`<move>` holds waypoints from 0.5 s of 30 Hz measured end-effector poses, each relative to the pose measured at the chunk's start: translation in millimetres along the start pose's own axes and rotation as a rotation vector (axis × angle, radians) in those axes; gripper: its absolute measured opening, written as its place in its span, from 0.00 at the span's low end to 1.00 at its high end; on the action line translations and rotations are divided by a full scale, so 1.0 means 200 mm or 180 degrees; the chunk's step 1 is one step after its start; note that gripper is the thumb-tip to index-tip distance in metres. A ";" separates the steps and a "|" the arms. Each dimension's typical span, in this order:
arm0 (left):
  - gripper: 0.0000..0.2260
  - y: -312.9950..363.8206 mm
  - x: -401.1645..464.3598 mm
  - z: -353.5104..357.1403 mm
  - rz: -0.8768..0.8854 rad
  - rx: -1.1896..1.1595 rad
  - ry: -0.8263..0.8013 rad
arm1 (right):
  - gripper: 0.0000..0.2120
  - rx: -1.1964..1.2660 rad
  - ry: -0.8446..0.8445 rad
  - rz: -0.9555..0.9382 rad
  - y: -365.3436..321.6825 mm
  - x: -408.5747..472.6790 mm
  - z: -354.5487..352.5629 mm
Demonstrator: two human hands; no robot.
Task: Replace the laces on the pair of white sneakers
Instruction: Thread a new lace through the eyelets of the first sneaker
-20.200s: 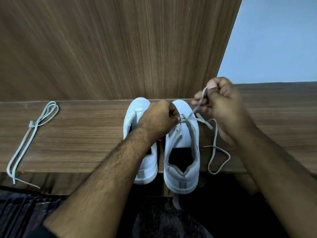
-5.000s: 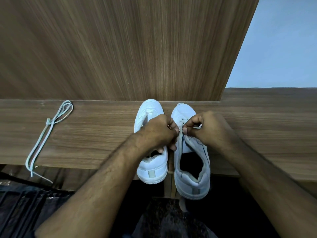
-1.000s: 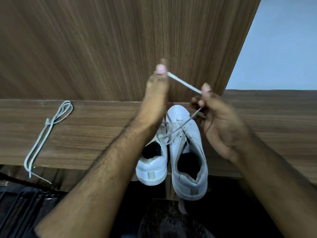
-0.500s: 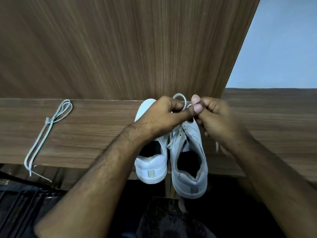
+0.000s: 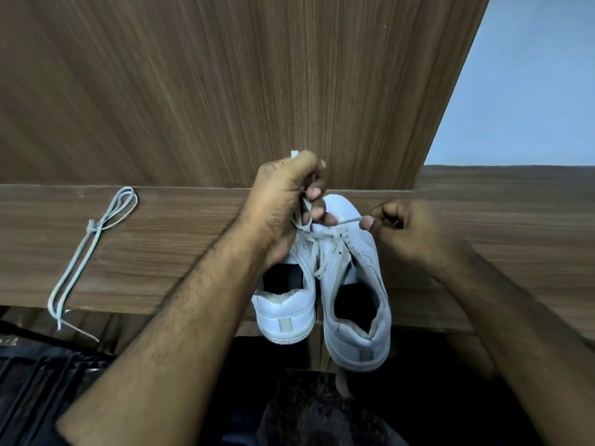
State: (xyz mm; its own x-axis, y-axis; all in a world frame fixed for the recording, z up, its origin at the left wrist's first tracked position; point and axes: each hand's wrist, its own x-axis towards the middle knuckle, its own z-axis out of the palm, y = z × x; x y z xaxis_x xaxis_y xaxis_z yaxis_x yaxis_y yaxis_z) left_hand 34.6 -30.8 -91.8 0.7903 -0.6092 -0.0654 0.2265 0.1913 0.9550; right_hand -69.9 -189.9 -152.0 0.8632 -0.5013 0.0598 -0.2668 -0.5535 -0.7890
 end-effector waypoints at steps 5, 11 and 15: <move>0.18 -0.11 0.04 -0.06 0.0144 0.1705 -0.0360 | 0.05 0.0372 0.0195 -0.0286 -0.07 -0.03 -0.01; 0.11 -0.11 0.03 -0.07 0.0285 0.2608 -0.0778 | 0.03 0.0434 0.0250 -0.0429 -0.08 -0.04 0.00; 0.14 -0.12 0.06 -0.11 0.0384 0.2827 -0.0360 | 0.04 -0.0082 -0.0211 -0.0256 -0.07 -0.06 -0.02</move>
State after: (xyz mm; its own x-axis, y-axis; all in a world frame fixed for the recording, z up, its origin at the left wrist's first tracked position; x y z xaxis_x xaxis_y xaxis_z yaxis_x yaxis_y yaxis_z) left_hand 51.1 -25.9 -122.4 0.7089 -0.7045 0.0337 -0.4144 -0.3773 0.8282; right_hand -77.2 -178.5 -138.8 0.9085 -0.4098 0.0811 -0.2056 -0.6076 -0.7672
